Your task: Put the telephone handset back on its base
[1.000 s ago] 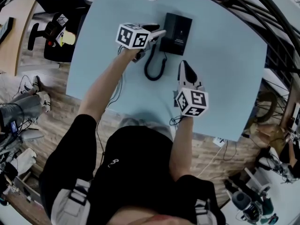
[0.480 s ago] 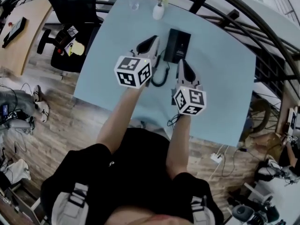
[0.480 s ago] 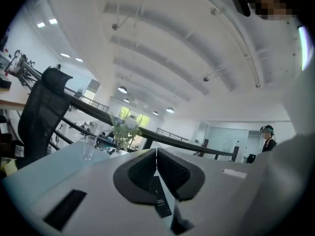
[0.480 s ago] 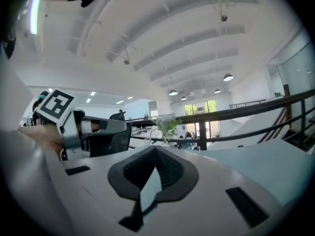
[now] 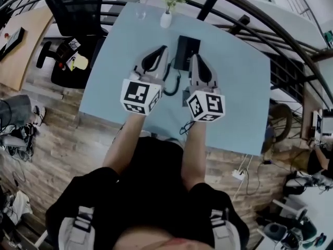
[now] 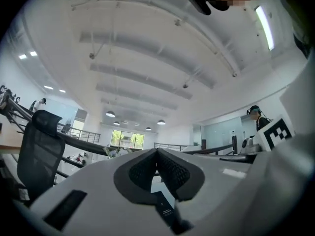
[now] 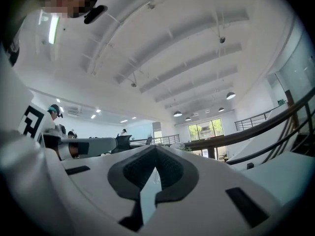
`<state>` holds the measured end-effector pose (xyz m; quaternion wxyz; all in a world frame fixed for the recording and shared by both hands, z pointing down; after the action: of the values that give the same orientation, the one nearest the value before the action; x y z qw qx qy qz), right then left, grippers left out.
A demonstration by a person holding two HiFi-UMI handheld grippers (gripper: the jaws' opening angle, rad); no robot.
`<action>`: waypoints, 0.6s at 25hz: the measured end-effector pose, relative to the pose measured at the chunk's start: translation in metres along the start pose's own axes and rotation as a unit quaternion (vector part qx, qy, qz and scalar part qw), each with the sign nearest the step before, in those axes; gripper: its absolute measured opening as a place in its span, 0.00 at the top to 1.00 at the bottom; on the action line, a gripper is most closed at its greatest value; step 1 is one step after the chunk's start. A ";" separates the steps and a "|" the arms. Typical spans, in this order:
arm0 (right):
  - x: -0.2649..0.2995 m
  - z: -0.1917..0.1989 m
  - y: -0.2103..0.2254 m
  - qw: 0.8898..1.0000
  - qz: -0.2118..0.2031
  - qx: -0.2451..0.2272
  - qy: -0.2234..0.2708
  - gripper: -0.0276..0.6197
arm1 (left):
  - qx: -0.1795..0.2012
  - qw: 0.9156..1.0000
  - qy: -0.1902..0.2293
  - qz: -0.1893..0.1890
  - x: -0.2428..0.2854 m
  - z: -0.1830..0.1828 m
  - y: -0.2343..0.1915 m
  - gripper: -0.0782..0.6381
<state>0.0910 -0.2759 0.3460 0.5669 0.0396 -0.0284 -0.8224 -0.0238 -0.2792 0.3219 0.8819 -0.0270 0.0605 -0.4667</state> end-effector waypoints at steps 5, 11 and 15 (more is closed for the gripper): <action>0.002 0.008 -0.004 0.995 0.030 -0.082 -0.047 0.97 | 0.002 1.000 -0.002 -0.002 -0.002 0.010 -0.007 0.89; 0.010 0.010 0.001 0.991 0.058 -0.103 -0.067 0.97 | 0.000 1.000 -0.020 -0.004 0.002 0.023 -0.017 0.89; 0.014 0.013 0.001 0.991 0.058 -0.100 -0.071 0.97 | 0.000 1.000 -0.019 -0.001 0.007 0.025 -0.017 0.89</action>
<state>0.0860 -0.2894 0.3586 0.6111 -0.0778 0.0113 -0.7877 -0.0301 -0.2948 0.3482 0.8826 -0.0360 0.0440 -0.4667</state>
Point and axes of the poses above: the fingertips, and each gripper's own axes: x forward along the fingers, y to its right, z out of its underside, the point moved 1 cm from there along -x, backward along the fingers, and after that the axes turned 3 degrees about -y, right-handed, at the moved point
